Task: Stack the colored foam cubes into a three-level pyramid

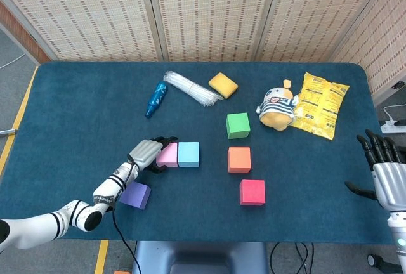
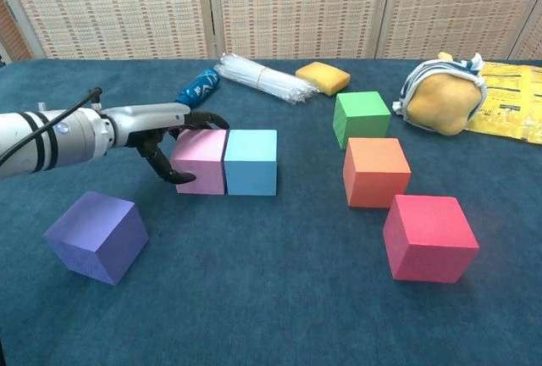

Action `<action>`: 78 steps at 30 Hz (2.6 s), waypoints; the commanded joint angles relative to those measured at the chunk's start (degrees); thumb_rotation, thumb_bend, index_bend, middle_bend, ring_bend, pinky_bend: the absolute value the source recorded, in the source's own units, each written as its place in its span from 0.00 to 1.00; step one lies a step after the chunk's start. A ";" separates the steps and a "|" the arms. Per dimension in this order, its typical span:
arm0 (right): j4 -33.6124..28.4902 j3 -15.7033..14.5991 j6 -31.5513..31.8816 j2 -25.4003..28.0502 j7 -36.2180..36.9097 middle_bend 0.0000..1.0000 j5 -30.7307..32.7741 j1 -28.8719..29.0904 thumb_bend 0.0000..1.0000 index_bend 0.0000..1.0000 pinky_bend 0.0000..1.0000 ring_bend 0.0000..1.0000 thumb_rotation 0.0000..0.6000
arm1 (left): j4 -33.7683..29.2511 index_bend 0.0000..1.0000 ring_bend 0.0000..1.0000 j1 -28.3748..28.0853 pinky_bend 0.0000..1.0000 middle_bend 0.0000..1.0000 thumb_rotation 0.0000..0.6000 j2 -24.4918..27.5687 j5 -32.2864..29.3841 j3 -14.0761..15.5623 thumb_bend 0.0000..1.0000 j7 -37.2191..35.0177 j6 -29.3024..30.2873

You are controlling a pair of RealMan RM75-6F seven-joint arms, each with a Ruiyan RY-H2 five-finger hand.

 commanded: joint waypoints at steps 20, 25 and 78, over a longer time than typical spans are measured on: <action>-0.34 -0.03 0.59 0.12 0.32 0.06 -0.58 -0.22 0.21 0.00 0.11 0.00 1.00 | -7.52 0.00 0.00 1.69 0.08 0.00 1.00 10.54 0.22 2.34 0.36 8.14 3.47; -0.54 -0.01 0.52 -0.20 -0.37 0.06 -0.48 -0.17 0.21 0.00 0.11 0.00 1.00 | -2.15 0.00 0.00 0.35 0.06 0.00 1.00 7.01 -5.40 2.19 0.36 13.58 2.62; 2.13 3.65 -39.02 -8.76 1.64 0.31 10.02 25.25 0.21 0.27 0.48 0.28 1.00 | -12.38 0.02 0.00 12.81 0.06 0.00 1.00 18.19 5.89 3.80 0.36 4.18 22.19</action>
